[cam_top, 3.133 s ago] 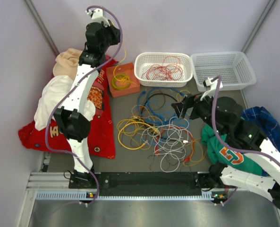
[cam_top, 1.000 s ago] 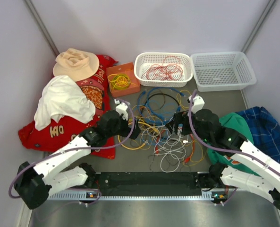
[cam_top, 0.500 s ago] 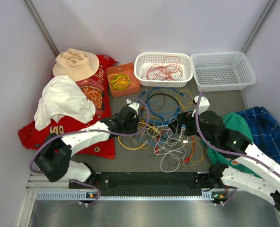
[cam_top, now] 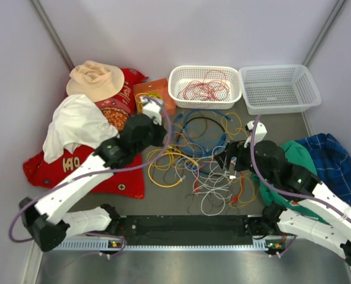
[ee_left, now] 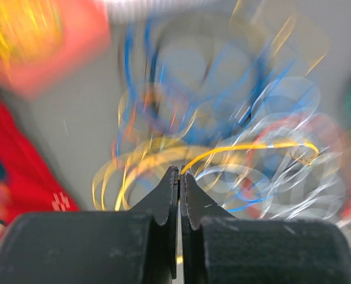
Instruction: Untangle the cables
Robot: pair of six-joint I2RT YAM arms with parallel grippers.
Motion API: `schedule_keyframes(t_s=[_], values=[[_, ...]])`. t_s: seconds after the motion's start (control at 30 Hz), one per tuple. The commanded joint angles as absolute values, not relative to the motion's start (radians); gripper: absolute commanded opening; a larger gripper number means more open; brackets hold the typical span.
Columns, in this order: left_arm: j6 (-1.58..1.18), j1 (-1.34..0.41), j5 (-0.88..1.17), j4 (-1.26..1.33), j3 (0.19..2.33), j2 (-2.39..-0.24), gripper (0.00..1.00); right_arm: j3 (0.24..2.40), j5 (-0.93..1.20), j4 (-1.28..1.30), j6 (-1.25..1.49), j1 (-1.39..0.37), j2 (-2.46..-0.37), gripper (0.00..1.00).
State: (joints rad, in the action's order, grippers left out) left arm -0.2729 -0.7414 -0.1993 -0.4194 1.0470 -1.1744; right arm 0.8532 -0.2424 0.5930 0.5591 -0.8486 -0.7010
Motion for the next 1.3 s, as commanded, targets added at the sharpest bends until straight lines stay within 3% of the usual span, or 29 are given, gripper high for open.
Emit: schedule_keyframes(t_s=[0.0,0.47,0.77,1.27], values=[[-0.232,-0.744,-0.201,-0.388,1.24,-1.011,0.0,0.926,-0.253,0.549,0.512,-0.85,-0.687,0.86],[-0.072,-0.744,-0.347,-0.449,1.787,-1.219,0.0,0.956,-0.239,0.552,0.512,-0.848,-0.676,0.86],[-0.155,-0.744,-0.197,-0.462,2.037,-1.356,0.0,0.972,-0.129,0.394,0.474,-0.848,-0.744,0.86],[-0.229,-0.744,-0.118,-0.469,2.008,-1.373,0.0,1.215,-0.003,0.051,0.334,-0.85,-1.193,0.85]])
